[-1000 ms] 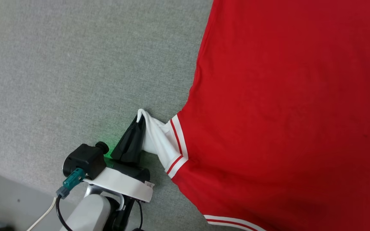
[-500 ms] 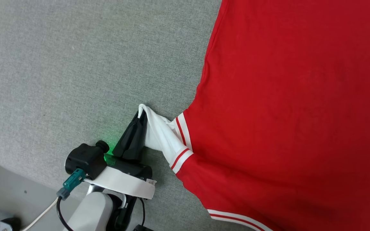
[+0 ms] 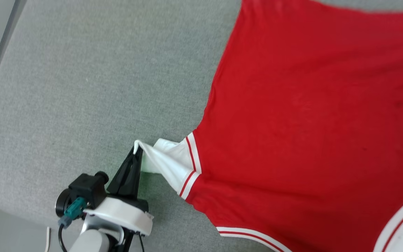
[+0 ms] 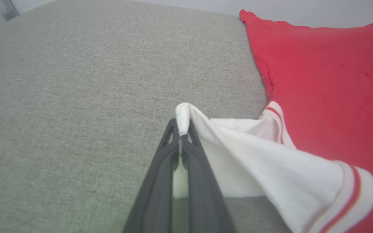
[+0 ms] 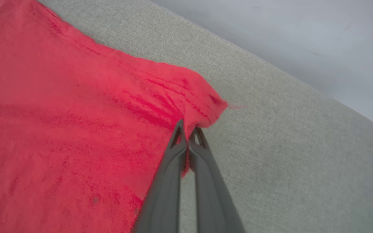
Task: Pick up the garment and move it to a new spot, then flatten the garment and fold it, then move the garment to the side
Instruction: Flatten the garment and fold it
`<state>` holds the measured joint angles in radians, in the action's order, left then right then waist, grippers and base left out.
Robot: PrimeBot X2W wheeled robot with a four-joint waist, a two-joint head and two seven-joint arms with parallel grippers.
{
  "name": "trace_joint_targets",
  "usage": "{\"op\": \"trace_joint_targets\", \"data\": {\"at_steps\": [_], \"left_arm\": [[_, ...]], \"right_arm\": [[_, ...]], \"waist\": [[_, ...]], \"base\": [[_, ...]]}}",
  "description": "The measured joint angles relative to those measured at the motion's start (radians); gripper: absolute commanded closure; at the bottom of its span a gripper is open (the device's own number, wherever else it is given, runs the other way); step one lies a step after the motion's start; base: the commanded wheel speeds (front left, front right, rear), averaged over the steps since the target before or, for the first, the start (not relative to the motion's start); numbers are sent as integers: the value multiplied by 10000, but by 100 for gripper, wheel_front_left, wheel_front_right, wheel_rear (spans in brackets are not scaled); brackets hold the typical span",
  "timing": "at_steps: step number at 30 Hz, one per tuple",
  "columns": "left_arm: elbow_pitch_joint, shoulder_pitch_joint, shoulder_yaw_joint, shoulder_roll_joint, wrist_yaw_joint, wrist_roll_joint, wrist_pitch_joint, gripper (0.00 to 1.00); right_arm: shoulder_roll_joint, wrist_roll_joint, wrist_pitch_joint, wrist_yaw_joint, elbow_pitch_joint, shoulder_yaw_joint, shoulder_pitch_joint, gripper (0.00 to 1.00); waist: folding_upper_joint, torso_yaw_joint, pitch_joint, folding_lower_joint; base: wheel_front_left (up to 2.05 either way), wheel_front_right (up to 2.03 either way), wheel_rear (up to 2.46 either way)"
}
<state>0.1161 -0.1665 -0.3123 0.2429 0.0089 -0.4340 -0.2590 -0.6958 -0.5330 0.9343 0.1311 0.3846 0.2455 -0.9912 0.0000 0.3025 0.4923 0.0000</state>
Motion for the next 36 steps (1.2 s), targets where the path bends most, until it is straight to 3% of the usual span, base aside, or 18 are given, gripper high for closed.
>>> {"op": "trace_joint_targets", "data": {"at_steps": [7, 18, 24, 28, 33, 34, 35, 36], "left_arm": [[50, 877, 234, 347, 259, -142, 194, 100], [-96, 2439, 650, 744, 702, -535, 362, 100], [-194, 2705, 706, 882, 790, -617, 454, 100], [-228, 2767, 696, 909, 794, -623, 481, 100], [-207, 2766, 675, 930, 794, -635, 481, 100], [-201, 2764, 675, 947, 796, -637, 481, 100], [-198, 2764, 677, 957, 800, -644, 481, 100], [-196, 2764, 673, 965, 805, -644, 481, 100]], "right_arm": [[-715, -1147, -884, 0, -656, 403, 1903, 100], [-1536, -2332, -1825, 0, -1712, 75, 6678, 100], [-1526, -2615, -1741, 0, -2115, -192, 9108, 100], [-1152, -2673, -1766, 0, -2161, -207, 10634, 100], [-698, -2667, -2104, 0, -2059, -387, 11131, 100], [-616, -2656, -2186, 0, -2063, -443, 11131, 61], [-564, -2648, -2224, 0, -2088, -495, 11130, 8], [-523, -2631, -2334, 0, -2123, -585, 11120, 0]], "waist": [[0, -531, -1299, 0], [0, -1622, -3090, -1], [0, -2124, -3631, -2], [0, -2274, -3710, -2], [0, -2328, -3665, -1], [0, -2346, -3665, -1], [0, -2367, -3674, -1], [0, -2384, -3687, -1]], "base": [[0, 0, 0], [0, 0, 0], [0, 0, 0], [0, 0, 0], [0, 0, 0], [0, 0, 0], [0, 0, 0], [0, 0, 0]]}}
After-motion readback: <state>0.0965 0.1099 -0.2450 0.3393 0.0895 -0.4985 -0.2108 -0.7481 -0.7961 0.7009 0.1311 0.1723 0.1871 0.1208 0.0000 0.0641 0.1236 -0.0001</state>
